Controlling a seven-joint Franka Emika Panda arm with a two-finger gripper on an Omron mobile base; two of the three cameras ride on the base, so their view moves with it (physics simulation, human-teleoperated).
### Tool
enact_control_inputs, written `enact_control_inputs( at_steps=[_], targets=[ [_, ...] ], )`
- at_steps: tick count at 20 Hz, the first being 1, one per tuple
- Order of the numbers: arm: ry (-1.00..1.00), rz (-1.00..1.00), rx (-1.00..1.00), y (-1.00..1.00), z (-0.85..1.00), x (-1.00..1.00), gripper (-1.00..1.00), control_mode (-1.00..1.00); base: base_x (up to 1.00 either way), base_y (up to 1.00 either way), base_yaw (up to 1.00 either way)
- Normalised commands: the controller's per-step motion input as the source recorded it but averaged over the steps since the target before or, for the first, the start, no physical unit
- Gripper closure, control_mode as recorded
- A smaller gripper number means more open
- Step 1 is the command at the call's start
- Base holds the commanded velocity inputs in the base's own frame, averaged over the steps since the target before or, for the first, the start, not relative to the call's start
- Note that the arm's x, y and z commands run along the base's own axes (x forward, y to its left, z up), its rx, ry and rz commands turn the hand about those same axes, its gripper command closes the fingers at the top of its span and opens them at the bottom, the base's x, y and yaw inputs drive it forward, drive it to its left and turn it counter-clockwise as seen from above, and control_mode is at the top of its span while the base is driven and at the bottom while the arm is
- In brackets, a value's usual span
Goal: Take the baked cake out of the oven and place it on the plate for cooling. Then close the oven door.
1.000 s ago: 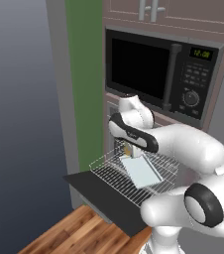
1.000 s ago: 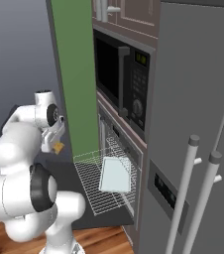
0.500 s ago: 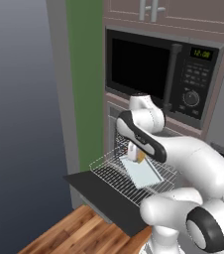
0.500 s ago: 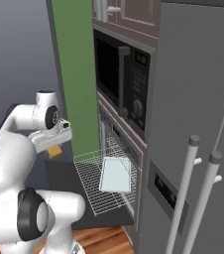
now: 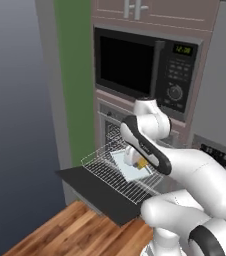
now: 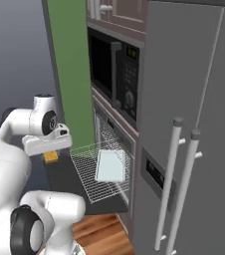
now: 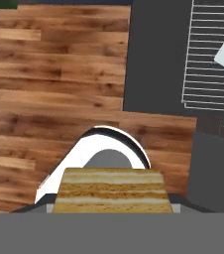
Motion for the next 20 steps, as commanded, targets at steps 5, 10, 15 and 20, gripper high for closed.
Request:
enact_control_inputs(
  at_steps=[5, 10, 15, 20],
  targets=[
    [0.00, 0.00, 0.00, 0.00, 0.00, 0.00, 1.00, 1.00, -1.00, -0.34, -0.21],
    [0.00, 0.00, 0.00, 0.00, 0.00, 0.00, 1.00, 1.00, -1.00, -0.36, -0.20],
    [0.00, 0.00, 0.00, 0.00, 0.00, 0.00, 1.00, 1.00, -1.00, -0.30, -0.20],
    [0.00, 0.00, 0.00, 0.00, 0.00, 0.00, 1.00, 1.00, -0.61, -0.45, -0.22]
  ],
)
